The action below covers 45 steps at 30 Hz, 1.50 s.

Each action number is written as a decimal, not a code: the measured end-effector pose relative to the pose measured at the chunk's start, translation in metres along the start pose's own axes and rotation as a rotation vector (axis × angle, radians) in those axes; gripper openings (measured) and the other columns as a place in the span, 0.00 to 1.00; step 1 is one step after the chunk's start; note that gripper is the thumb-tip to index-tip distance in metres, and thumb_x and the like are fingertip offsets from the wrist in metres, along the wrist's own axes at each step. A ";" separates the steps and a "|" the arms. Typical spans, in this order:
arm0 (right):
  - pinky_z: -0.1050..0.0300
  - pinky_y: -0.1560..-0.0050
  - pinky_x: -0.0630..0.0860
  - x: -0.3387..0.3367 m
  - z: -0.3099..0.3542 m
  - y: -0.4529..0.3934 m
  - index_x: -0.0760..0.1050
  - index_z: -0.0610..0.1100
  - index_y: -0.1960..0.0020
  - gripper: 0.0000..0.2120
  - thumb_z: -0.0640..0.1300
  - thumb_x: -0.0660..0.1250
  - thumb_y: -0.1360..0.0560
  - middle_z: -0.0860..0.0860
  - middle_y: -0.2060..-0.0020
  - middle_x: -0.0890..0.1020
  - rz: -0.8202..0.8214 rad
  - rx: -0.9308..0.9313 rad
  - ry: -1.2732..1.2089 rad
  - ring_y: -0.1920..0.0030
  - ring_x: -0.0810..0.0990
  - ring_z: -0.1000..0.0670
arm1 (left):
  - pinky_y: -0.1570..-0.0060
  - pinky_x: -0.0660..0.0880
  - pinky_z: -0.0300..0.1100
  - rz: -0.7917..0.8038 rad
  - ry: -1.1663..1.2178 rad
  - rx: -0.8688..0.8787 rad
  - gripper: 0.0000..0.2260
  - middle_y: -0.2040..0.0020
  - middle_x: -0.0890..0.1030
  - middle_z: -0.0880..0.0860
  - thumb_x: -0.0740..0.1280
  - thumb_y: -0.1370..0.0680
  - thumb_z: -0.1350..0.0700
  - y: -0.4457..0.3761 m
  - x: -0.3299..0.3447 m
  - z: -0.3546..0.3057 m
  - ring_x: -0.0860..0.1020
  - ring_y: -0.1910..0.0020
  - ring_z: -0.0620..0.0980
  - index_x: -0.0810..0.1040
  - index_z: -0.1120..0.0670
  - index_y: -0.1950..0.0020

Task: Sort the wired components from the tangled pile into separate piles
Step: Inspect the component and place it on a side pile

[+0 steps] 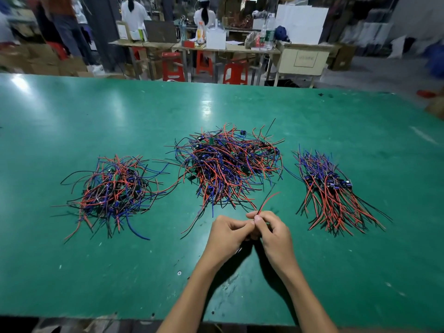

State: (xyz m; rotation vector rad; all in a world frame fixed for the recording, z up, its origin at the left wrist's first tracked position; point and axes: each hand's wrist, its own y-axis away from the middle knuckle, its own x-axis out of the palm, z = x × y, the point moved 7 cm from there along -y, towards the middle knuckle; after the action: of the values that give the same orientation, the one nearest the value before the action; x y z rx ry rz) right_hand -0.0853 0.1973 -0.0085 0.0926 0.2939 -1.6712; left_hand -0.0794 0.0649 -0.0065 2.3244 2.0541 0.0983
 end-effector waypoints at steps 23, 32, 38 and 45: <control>0.60 0.67 0.76 -0.029 -0.003 -0.006 0.80 0.45 0.55 0.16 0.42 0.57 0.14 0.45 0.59 0.82 -0.284 0.116 -0.340 0.66 0.78 0.54 | 0.65 0.78 0.38 0.416 -0.132 -0.187 0.08 0.56 0.87 0.59 0.69 0.22 0.59 0.008 -0.002 -0.003 0.82 0.69 0.50 0.87 0.59 0.53; 0.61 0.64 0.77 -0.006 0.004 0.004 0.84 0.45 0.58 0.13 0.54 0.71 0.22 0.48 0.64 0.86 0.014 0.050 -0.287 0.67 0.81 0.53 | 0.58 0.80 0.40 0.360 -0.019 -0.174 0.13 0.48 0.86 0.60 0.65 0.17 0.51 0.012 -0.004 -0.009 0.84 0.64 0.51 0.83 0.57 0.40; 0.56 0.66 0.79 -0.018 -0.004 0.001 0.84 0.48 0.56 0.23 0.69 0.71 0.29 0.46 0.62 0.86 -0.150 0.079 -0.281 0.67 0.84 0.50 | 0.69 0.77 0.38 0.207 -0.038 -0.190 0.25 0.51 0.86 0.61 0.64 0.17 0.64 0.021 -0.021 0.001 0.78 0.72 0.47 0.62 0.57 0.22; 0.66 0.57 0.77 -0.023 -0.002 0.002 0.86 0.51 0.51 0.12 0.58 0.70 0.24 0.49 0.65 0.84 -0.176 0.047 -0.328 0.62 0.83 0.53 | 0.69 0.68 0.28 -0.073 -0.304 0.049 0.10 0.61 0.87 0.49 0.64 0.16 0.54 0.026 -0.034 -0.016 0.78 0.72 0.37 0.84 0.55 0.44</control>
State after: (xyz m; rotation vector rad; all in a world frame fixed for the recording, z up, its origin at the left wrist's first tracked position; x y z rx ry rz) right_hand -0.0809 0.2204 -0.0056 -0.1757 0.0145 -1.8353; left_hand -0.0585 0.0282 0.0104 2.1279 2.0044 -0.2925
